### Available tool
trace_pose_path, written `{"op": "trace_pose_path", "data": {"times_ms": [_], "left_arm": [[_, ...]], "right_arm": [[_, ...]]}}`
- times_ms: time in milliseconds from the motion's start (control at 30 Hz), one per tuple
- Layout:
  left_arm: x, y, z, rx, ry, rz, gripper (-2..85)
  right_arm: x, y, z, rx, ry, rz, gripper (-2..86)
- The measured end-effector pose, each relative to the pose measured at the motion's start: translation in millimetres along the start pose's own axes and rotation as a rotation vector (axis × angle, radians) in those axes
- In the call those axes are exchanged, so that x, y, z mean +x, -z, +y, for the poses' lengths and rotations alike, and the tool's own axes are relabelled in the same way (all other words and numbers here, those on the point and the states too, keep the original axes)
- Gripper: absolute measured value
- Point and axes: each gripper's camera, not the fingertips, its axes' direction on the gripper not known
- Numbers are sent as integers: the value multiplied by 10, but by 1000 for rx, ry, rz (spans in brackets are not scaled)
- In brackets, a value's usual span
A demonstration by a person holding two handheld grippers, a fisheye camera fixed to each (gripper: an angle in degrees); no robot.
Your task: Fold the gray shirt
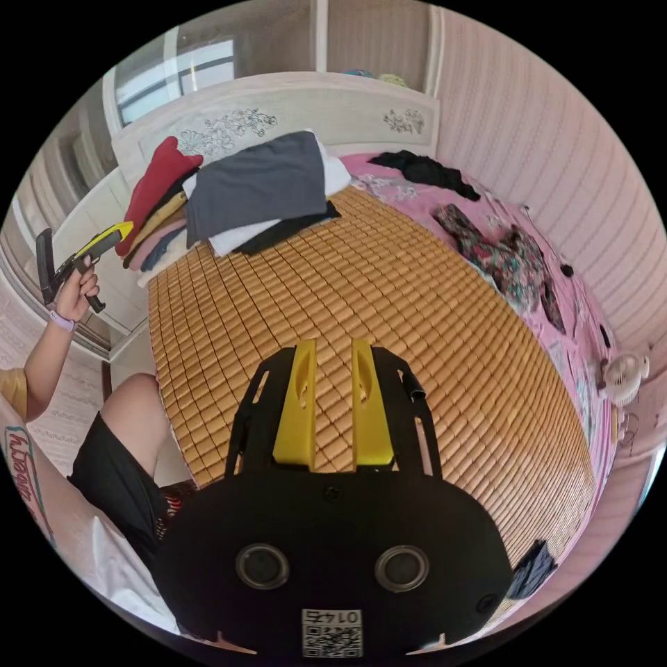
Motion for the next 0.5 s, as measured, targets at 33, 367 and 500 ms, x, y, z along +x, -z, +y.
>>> {"op": "trace_pose_path", "data": {"times_ms": [33,367,500], "left_arm": [[150,-76,155,-31,-25,-6,19],[732,-715,587,-124,-91,158,50],[1289,-796,1214,-193,-191,269,53]], "right_arm": [[66,27,219,-20,-32,-6,71],[623,574,1229,49,-346,-228,59],[423,700,1596,44,-351,-274,35]]}}
